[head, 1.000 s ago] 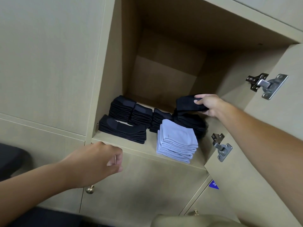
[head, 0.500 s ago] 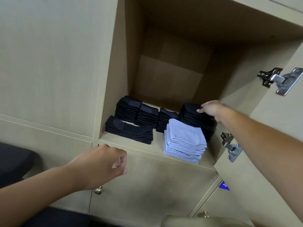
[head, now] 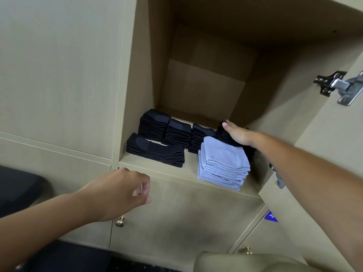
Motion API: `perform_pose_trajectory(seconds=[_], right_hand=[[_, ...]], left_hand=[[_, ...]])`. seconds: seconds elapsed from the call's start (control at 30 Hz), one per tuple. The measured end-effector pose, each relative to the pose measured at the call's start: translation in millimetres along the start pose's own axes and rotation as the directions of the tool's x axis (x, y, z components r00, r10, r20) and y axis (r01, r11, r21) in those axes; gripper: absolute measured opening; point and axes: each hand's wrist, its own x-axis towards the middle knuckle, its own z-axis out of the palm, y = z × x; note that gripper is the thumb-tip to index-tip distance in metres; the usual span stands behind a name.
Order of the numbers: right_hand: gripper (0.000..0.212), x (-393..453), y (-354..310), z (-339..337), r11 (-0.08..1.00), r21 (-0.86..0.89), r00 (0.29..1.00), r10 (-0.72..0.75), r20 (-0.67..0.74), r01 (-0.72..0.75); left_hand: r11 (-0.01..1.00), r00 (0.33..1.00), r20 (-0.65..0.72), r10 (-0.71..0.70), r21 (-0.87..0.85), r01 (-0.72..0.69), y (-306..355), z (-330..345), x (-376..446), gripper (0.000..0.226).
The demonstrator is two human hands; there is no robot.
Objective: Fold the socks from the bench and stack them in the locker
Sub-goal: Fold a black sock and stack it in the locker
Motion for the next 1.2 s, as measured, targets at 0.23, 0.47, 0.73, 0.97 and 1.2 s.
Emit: perform_pose_trajectory(seconds=[0.23, 0.47, 0.73, 0.97, 1.2], right_hand=[[0.072, -4.2, -7.8, -1.3, 1.0, -0.008, 0.991, -0.022, -0.135, 0.021], [0.04, -64.7, -43.2, 6.6, 0.961, -0.023, 0.873, -0.259, -0.413, 0.275], [0.015, -151.8, -95.0, 60.6, 0.876, 0.211, 0.793, -0.26, -0.551, 0.434], [0.014, -194.6, -116.1, 102.3, 0.83, 0.147, 0.781, -0.425, -0.457, 0.538], [0.014, -208.3, -134.1, 137.3, 0.774, 0.168, 0.791, -0.586, -0.175, 0.61]], left_hand=[[0.999, 0.999, -0.015, -0.047, -0.025, 0.046, -12.1, -4.2, -5.2, 0.021], [0.993, 0.993, -0.042, -0.108, -0.041, 0.107, -25.9, -15.9, -17.6, 0.022], [0.984, 0.984, -0.04, -0.171, -0.066, 0.168, -49.0, -28.1, -31.7, 0.017], [0.979, 0.98, -0.043, -0.195, -0.069, 0.192, -61.8, -35.4, -42.5, 0.016], [0.968, 0.968, -0.047, -0.247, -0.052, 0.245, -74.7, -45.9, -60.4, 0.012]])
